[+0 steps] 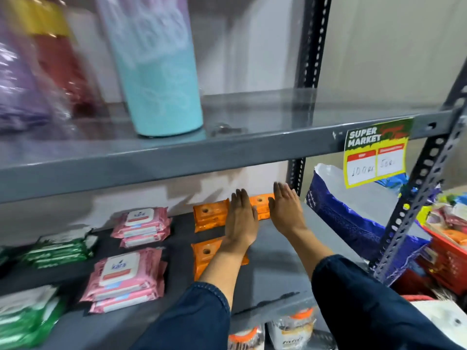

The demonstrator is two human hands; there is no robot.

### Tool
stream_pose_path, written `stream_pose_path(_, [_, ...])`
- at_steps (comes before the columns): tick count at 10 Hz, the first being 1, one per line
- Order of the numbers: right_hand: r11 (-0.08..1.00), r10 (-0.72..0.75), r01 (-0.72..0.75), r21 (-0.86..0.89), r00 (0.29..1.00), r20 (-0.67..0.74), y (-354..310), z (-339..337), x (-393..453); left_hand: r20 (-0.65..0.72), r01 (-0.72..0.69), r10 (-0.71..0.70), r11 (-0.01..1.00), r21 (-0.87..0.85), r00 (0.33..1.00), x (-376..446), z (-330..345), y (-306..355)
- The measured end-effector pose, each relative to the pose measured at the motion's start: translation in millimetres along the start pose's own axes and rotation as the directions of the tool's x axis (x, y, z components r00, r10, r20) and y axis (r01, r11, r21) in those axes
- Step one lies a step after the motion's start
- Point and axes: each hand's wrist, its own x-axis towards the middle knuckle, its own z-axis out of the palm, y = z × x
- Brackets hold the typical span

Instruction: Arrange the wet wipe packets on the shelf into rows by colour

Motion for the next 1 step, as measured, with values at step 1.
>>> stream_pose_path(1, [0.991,-0.08,0.083,-0.109,0.996,0.028,-43.6,-26.6,-34.1,-0.049,-0.039,0.039,0.999,0.014,0.998,-38.7,-38.0,-8.1])
